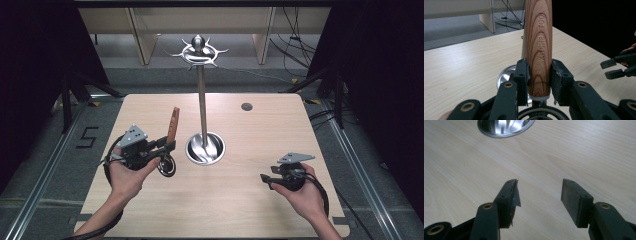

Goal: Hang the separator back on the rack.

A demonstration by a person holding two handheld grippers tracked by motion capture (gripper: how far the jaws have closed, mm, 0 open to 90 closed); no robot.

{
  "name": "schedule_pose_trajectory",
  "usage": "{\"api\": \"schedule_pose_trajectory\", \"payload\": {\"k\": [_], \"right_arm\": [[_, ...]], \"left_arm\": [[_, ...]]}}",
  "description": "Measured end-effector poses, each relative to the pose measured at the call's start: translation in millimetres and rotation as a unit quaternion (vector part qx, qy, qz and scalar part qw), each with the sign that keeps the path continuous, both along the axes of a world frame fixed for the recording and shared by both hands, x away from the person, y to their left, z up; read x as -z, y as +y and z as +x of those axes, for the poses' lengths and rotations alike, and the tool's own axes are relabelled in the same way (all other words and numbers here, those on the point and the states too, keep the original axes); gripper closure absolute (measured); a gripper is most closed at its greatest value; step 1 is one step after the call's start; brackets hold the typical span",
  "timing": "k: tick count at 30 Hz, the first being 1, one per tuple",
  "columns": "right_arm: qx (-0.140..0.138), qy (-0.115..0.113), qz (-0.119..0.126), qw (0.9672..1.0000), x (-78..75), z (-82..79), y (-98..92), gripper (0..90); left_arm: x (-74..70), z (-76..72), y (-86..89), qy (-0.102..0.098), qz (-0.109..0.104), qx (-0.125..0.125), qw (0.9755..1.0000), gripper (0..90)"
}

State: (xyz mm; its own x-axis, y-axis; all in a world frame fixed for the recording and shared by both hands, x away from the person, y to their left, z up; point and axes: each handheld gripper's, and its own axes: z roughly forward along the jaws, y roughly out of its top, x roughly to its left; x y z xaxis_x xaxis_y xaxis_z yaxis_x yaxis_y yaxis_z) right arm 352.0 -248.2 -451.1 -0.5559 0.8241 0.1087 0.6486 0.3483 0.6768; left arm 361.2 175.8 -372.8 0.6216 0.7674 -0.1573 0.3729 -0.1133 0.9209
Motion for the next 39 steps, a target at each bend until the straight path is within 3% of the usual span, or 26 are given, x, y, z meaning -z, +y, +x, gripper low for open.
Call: {"api": "schedule_pose_trajectory", "payload": {"k": [39], "right_arm": [[0.0, -0.001, -0.001, 1.0, -0.3, 0.2, -0.6, 47.3]], "left_arm": [[-31.6, 6.3, -26.3, -0.039, -0.019, 0.011, 0.999, 68.3]]}}
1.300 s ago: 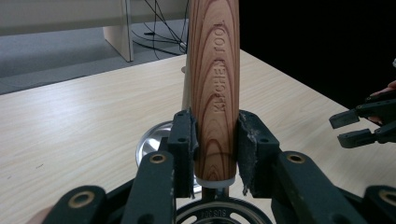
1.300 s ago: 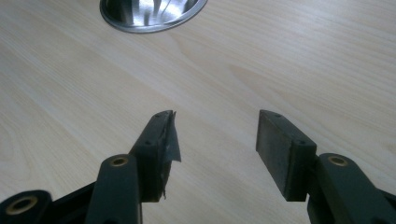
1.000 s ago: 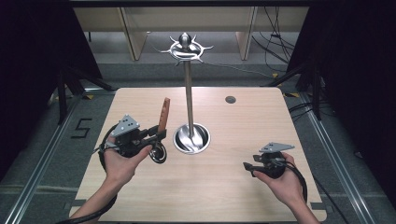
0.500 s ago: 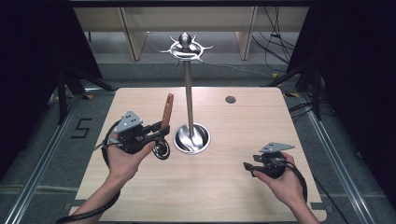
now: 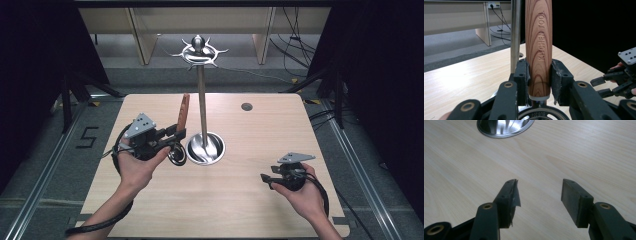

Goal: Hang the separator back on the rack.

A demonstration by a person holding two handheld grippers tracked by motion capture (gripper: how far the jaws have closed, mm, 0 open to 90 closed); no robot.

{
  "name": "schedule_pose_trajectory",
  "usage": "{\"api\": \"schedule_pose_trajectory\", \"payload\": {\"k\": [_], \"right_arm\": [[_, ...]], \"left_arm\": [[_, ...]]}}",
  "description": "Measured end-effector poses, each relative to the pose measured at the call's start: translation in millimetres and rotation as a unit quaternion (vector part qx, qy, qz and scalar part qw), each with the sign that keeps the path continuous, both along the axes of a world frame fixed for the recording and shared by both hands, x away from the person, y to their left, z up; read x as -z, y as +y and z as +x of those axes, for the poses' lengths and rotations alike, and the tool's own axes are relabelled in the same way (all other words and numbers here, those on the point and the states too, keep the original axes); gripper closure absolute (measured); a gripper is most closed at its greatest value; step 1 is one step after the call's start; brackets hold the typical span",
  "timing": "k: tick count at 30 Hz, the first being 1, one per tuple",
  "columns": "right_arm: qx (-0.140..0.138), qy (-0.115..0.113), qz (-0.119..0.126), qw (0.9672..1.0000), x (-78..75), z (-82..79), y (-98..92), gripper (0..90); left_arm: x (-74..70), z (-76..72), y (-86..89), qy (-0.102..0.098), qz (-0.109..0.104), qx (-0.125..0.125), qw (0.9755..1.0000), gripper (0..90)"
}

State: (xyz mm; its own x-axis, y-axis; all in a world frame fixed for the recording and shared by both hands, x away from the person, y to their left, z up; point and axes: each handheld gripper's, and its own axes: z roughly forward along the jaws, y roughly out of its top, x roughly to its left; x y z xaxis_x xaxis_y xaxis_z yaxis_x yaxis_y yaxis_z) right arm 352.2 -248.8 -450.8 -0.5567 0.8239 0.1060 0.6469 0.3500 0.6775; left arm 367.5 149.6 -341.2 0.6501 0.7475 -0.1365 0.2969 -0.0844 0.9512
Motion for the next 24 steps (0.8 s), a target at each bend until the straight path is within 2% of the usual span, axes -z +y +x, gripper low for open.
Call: {"api": "schedule_pose_trajectory", "payload": {"k": [9, 10, 12, 13, 15, 19, 24], "right_arm": [[0.0, -0.002, -0.001, 1.0, -0.1, 0.1, -0.3, 47.3], [-0.005, -0.012, -0.005, 0.9999, 1.2, 0.9, -1.1, 47.3], [-0.004, -0.012, -0.005, 0.9999, 1.0, 0.9, -1.1, 47.2], [0.0, -0.003, -0.001, 1.0, -0.2, 0.2, -0.5, 47.3], [0.005, 0.0, 0.001, 1.0, -0.3, -0.3, -0.1, 47.2], [-0.002, -0.011, -0.003, 0.9999, 0.6, 0.8, -0.9, 47.2], [-0.001, -0.01, -0.004, 0.9999, 0.5, 1.1, -1.3, 47.2]], "left_arm": [[-3.2, -1.2, -4.0, -0.007, -0.007, -0.002, 1.0, 68.3], [-3.8, -1.3, -4.4, -0.008, -0.008, -0.001, 0.9999, 68.3], [-5.0, -1.5, -5.6, -0.01, -0.011, -0.001, 0.9999, 68.3], [-5.5, -1.5, -5.9, -0.011, -0.011, -0.001, 0.9999, 68.4], [-6.8, -1.5, -7.0, -0.013, -0.012, -0.001, 0.9998, 68.3], [-8.6, -1.2, -9.1, -0.014, -0.015, -0.002, 0.9998, 68.3], [-11.9, -0.5, -11.4, -0.019, -0.018, -0.002, 0.9997, 68.3]]}}
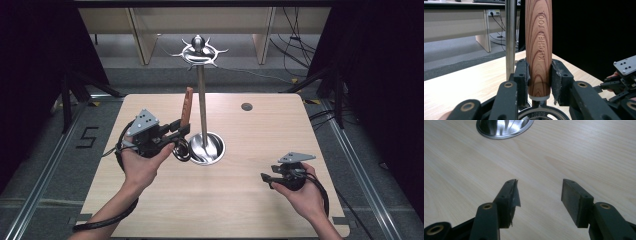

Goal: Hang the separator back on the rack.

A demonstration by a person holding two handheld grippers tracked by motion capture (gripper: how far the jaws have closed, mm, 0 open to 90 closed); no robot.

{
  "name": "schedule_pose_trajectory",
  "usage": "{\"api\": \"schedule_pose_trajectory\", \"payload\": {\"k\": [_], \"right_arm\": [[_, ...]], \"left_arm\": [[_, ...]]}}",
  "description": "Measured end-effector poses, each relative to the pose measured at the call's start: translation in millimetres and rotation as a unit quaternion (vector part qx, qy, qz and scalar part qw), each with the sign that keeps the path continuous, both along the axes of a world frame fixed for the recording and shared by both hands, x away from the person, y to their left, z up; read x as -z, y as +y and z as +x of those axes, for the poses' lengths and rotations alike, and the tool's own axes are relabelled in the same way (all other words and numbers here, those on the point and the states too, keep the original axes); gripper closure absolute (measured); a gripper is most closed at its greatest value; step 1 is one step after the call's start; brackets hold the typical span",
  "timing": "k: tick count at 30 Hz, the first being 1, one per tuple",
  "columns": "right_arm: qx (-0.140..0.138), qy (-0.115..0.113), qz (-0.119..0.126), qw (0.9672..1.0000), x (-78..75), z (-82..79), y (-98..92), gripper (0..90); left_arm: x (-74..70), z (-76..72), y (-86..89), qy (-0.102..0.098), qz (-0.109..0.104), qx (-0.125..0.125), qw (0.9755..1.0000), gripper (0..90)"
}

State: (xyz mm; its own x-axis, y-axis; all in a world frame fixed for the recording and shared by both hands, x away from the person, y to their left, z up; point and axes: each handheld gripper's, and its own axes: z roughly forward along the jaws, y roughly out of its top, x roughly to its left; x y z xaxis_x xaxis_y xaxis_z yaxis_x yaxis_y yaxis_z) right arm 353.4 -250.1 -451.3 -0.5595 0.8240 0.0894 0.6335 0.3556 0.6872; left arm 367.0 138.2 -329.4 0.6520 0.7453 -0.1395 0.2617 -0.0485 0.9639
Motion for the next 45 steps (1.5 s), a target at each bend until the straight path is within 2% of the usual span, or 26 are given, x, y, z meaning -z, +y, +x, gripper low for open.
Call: {"api": "schedule_pose_trajectory", "payload": {"k": [10, 11, 13, 14, 18, 19, 22, 23, 25, 31, 32, 35, 36, 37, 40, 43, 44, 45], "right_arm": [[-0.001, -0.005, 0.001, 1.0, 0.1, 0.3, -0.3, 47.2], [-0.003, -0.013, 0.0, 0.9999, 0.7, 1.1, -0.7, 47.2], [0.001, -0.008, 0.003, 1.0, -0.1, 0.4, -0.6, 47.2], [0.008, 0.003, 0.009, 0.9999, -1.7, -0.8, 0.1, 47.2], [0.006, 0.002, 0.009, 0.9999, -2.4, -1.0, -0.3, 47.2], [0.002, -0.007, 0.004, 1.0, -1.2, -0.2, -1.2, 47.2], [0.001, -0.007, 0.004, 1.0, -1.0, -0.1, -1.1, 47.2], [0.007, 0.002, 0.008, 0.9999, -2.3, -1.0, -0.2, 47.2], [-0.001, -0.01, 0.002, 0.9999, -1.1, 0.0, -1.3, 47.2], [0.002, -0.006, 0.005, 1.0, -1.1, 0.0, -1.4, 47.2], [0.009, 0.005, 0.01, 0.9999, -2.3, -1.3, -0.1, 47.2], [0.01, 0.006, 0.009, 0.9999, -2.6, -1.1, 0.0, 47.2], [0.002, -0.005, 0.002, 1.0, -1.5, 0.3, -1.5, 47.1], [0.006, 0.004, 0.008, 0.9999, -2.4, -0.6, -0.6, 47.1], [0.008, 0.004, 0.011, 0.9999, -1.7, -0.8, 0.2, 47.1], [-0.004, -0.018, 0.002, 0.9998, 0.3, 1.6, -1.0, 47.1], [0.003, -0.003, 0.007, 1.0, -1.5, -0.1, 0.2, 47.1], [0.006, 0.001, 0.009, 0.9999, -1.7, -0.6, 0.5, 47.1]], "left_arm": [[-4.1, 0.5, -0.1, -0.009, -0.002, -0.004, 0.9999, 68.3], [-4.6, 0.4, -0.1, -0.01, -0.003, -0.005, 0.9999, 68.3], [-5.8, 0.6, 0.0, -0.012, -0.005, -0.006, 0.9999, 68.3], [-6.6, 0.6, 0.2, -0.014, -0.005, -0.007, 0.9999, 68.3], [-9.7, 0.8, -1.1, -0.022, -0.008, -0.007, 0.9997, 68.3], [-10.3, 0.5, -1.2, -0.023, -0.007, -0.008, 0.9997, 68.3], [-12.6, -0.6, -2.5, -0.029, -0.009, -0.007, 0.9995, 68.3], [-13.5, -0.8, -3.2, -0.03, -0.011, -0.008, 0.9995, 68.3], [-14.4, -0.5, -3.8, -0.033, -0.01, -0.008, 0.9994, 68.3], [-13.4, -0.3, -6.4, -0.031, -0.01, -0.005, 0.9994, 68.3], [-13.6, -0.4, -6.4, -0.033, -0.01, -0.005, 0.9994, 68.3], [-14.9, -1.3, -7.0, -0.038, -0.011, -0.007, 0.9992, 68.3], [-15.4, -1.9, -7.3, -0.04, -0.012, -0.009, 0.9991, 68.3], [-15.9, -2.2, -7.1, -0.044, -0.012, -0.01, 0.9989, 68.3], [-17.0, -2.8, -7.1, -0.051, -0.013, -0.014, 0.9985, 68.3], [-18.4, -2.8, -6.9, -0.056, -0.019, -0.018, 0.9981, 68.3], [-18.9, -2.9, -7.0, -0.057, -0.02, -0.019, 0.998, 68.3], [-19.3, -2.8, -7.5, -0.059, -0.021, -0.018, 0.9979, 68.3]]}}
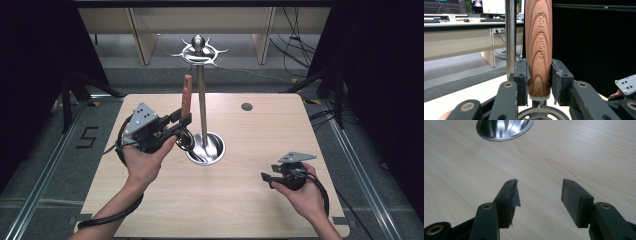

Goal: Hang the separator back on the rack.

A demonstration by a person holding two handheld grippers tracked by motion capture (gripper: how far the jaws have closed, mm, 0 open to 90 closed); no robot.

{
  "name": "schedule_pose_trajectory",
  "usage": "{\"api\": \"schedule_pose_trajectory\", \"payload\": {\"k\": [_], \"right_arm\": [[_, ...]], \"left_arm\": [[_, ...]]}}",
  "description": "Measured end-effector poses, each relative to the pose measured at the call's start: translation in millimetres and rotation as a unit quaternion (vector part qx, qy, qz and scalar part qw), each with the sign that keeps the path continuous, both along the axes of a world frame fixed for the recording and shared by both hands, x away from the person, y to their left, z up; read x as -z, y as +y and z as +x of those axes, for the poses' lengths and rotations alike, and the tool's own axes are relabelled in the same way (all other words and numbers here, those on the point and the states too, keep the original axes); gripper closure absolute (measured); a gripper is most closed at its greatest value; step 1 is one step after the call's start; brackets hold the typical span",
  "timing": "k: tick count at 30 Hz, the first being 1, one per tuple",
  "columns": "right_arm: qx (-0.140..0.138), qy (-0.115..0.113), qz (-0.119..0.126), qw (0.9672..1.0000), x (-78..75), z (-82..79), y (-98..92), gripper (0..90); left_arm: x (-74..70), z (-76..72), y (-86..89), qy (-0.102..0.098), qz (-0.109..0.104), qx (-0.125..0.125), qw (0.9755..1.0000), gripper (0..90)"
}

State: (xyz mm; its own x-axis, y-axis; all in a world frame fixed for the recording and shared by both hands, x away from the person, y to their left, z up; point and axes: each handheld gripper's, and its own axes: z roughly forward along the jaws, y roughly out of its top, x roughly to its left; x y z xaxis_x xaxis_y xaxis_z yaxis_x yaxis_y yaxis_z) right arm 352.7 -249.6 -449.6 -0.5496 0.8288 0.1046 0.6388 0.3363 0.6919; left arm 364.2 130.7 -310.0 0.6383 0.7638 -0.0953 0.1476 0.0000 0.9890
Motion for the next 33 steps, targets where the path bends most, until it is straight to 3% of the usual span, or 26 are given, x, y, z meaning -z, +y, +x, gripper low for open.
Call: {"api": "schedule_pose_trajectory", "payload": {"k": [8, 11, 14, 15, 17, 19, 33], "right_arm": [[0.003, 0.003, 0.001, 1.0, 0.3, 0.1, -0.4, 47.1], [-0.003, -0.007, -0.003, 1.0, 1.6, 1.2, -1.0, 47.1], [0.001, 0.002, 0.0, 1.0, 0.3, 0.4, -0.5, 47.0], [0.001, 0.003, 0.001, 1.0, 0.3, 0.2, -0.4, 47.0], [0.006, 0.007, 0.002, 1.0, 0.1, -0.6, 0.3, 47.0], [-0.004, -0.005, -0.005, 1.0, 1.4, 1.2, -1.5, 47.0], [0.001, 0.001, -0.003, 1.0, 0.9, 0.6, -0.2, 47.0]], "left_arm": [[-6.1, 1.2, -1.3, -0.01, -0.003, -0.004, 0.9999, 68.3], [-8.4, 1.9, -1.1, -0.012, -0.002, -0.006, 0.9999, 68.3], [-10.3, 2.0, -1.7, -0.016, 0.0, -0.008, 0.9998, 68.3], [-11.6, 4.2, -0.6, -0.035, 0.01, -0.007, 0.9993, 68.3], [-12.7, 4.1, -0.7, -0.039, 0.011, -0.01, 0.9991, 68.3], [-13.3, 4.3, -0.3, -0.037, 0.007, -0.012, 0.9992, 68.3], [-12.8, 9.7, -2.7, -0.035, 0.022, -0.024, 0.9989, 68.2]]}}
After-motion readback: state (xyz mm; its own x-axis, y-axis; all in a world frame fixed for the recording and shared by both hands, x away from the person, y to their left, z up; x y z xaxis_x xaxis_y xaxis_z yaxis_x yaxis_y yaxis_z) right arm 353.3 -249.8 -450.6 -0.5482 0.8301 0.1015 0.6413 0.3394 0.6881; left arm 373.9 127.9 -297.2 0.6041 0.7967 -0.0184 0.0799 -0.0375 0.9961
